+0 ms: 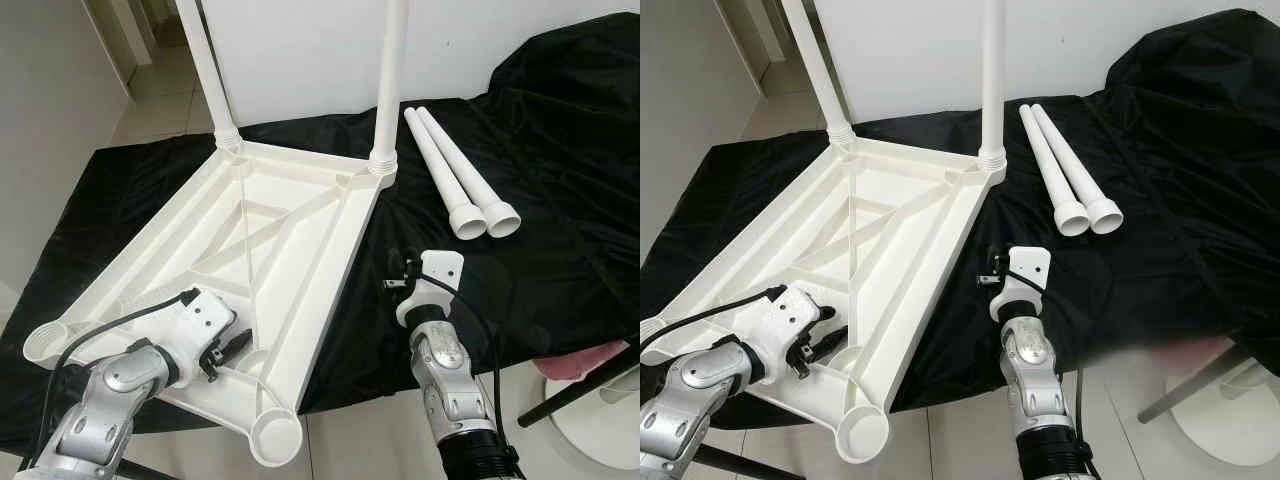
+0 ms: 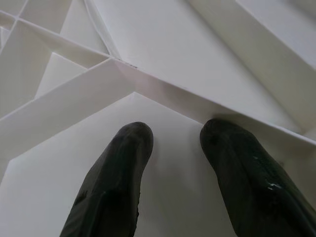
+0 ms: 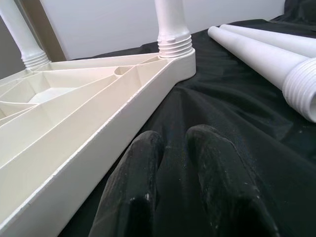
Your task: Building children table
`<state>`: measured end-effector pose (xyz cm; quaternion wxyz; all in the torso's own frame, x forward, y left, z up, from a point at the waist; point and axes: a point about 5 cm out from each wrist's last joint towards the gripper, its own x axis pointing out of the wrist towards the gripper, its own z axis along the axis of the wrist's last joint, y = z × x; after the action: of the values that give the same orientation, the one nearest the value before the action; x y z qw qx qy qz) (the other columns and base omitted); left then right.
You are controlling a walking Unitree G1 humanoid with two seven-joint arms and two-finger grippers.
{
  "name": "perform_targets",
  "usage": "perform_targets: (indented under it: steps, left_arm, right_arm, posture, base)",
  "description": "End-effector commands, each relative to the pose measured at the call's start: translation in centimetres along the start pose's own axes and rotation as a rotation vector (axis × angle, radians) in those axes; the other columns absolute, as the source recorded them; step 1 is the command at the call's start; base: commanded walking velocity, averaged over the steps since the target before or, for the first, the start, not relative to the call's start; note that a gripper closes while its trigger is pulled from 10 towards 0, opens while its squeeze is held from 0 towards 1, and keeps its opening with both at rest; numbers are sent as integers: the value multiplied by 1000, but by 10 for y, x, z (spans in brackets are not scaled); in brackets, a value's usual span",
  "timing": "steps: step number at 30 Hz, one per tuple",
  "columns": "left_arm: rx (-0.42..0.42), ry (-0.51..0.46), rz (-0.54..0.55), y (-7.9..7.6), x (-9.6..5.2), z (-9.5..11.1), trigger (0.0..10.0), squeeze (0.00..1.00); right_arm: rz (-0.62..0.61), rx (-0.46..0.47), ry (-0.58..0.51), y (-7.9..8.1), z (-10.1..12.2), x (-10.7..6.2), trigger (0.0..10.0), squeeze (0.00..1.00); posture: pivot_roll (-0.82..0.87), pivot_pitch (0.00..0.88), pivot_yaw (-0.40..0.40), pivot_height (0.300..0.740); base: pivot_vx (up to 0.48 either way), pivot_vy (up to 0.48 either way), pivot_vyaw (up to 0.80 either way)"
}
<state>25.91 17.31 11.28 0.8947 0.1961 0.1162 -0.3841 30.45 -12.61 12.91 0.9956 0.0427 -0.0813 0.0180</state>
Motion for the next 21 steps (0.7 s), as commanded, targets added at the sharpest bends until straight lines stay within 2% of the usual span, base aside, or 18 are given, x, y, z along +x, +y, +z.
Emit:
perform_targets:
  steps: [1, 2, 3, 4, 7, 8, 10, 11, 12, 14, 15, 19, 20, 21]
  left_arm:
    - [-31, -16, 59, 20, -10, -1, 10000, 0]
    - [-39, -27, 78, 28, -15, -1, 10000, 0]
    - [-39, -27, 78, 28, -15, -1, 10000, 0]
    - [-33, -56, 55, 35, -24, 2, 10000, 0]
    - [-31, -53, 4, 31, -27, 4, 10000, 0]
    - [-54, -66, -39, 26, -28, 7, 10000, 0]
    - [-54, -66, -39, 26, -28, 7, 10000, 0]
    - [-78, -79, -93, 20, -30, 9, 10000, 141]
    - [-84, -94, -145, 14, -33, 11, 10000, 969]
    - [-86, -102, -177, 11, -34, 12, 10000, 969]
    - [-95, -98, -204, 7, -36, 12, 10000, 1000]
    - [-102, -100, -230, 4, -39, 12, 10000, 1000]
    - [-104, -58, -299, -3, -45, 9, 10000, 1000]
    - [-102, -16, -357, -9, -51, 6, 10000, 141]
  right_arm:
    - [8, -2, 26, 3, -5, -1, 10000, 0]
    - [8, -4, 27, 3, -5, -1, 10000, 0]
    - [8, -4, 27, 3, -5, -1, 10000, 0]
    - [9, -9, 29, 2, -5, -1, 10000, 0]
    - [9, -11, 29, 1, -6, -2, 10000, 0]
    - [9, -14, 30, -1, -6, -2, 10000, 0]
    - [9, -14, 30, -1, -6, -2, 10000, 0]
    - [9, -19, 32, -2, -6, -3, 10000, 0]
    - [8, -25, 33, -4, -7, -4, 10000, 0]
    - [8, -29, 34, -6, -7, -5, 10000, 0]
    - [8, -31, 36, -7, -8, -6, 10000, 0]
    - [8, -37, 39, -9, -8, -7, 10000, 0]
    - [8, -44, 44, -11, -9, -8, 10000, 0]
    - [9, -52, 48, -14, -10, -9, 10000, 0]
  posture:
    - [-16, 67, 106, 740]
    - [-16, 67, 106, 740]
    - [-16, 67, 106, 740]
    - [-16, 67, 106, 740]
    - [-13, 65, 104, 740]
    - [-11, 63, 106, 740]
    - [-11, 63, 106, 740]
    - [-11, 63, 107, 740]
    - [-10, 61, 105, 740]
    - [-10, 61, 105, 740]
    - [-10, 60, 103, 740]
    - [-10, 59, 102, 740]
    - [-8, 57, 95, 740]
    - [-6, 53, 86, 740]
  base:
    - [0, 0, 0]
    - [0, 0, 0]
    - [0, 0, 0]
    - [0, 0, 0]
    - [0, 0, 0]
    - [0, 0, 0]
    - [0, 0, 0]
    - [0, 0, 0]
    - [0, 0, 0]
    - [0, 0, 0]
    - [0, 0, 0]
    - [0, 0, 0]
    - [0, 0, 0]
    - [0, 0, 0]
